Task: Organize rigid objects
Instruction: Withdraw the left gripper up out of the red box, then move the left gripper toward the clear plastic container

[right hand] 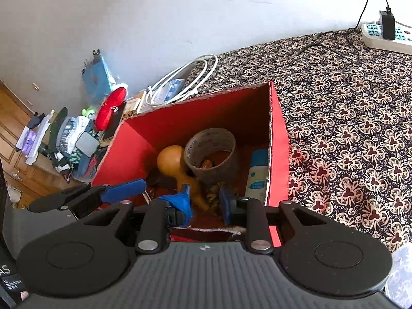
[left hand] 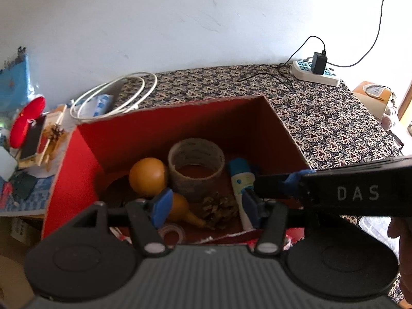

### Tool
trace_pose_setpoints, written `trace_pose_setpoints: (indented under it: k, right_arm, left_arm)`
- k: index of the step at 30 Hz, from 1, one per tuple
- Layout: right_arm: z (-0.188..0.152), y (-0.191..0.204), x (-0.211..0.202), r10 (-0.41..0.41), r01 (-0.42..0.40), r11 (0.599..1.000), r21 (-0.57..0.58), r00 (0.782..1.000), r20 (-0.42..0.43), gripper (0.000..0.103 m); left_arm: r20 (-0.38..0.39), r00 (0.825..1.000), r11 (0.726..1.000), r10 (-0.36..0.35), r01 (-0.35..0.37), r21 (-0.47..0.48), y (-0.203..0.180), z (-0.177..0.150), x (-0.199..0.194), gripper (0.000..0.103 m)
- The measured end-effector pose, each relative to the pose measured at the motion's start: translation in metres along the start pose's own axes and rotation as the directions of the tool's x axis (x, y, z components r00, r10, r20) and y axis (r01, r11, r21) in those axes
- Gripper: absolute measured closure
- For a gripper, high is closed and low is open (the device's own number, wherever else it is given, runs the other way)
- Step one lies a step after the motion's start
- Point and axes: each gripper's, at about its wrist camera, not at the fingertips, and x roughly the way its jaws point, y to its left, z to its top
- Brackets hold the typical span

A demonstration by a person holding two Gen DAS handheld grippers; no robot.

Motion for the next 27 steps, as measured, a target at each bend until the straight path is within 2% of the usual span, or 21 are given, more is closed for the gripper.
trace_pose_setpoints:
  k: [18, 27]
  right_arm:
    - [-0.02, -0.016, -0.04, 0.093, -0.093, 0.996, 0.002, 0.996, -0.002, 0.095]
    - [-0.037, -0.03, -0.051, 0.11, -0.11, 0.994, -0.004, 0.993, -0.041, 0.095]
  left_arm:
    - [0.021, 0.999, 0.998, 0.039, -0.038, -0.051, -0.026, -0.016, -0.046, 0.044]
    - [-0.008, 0.999, 0.996, 0.045, -0.045, -0.079, -0.047, -0.033, -0.054, 0.044]
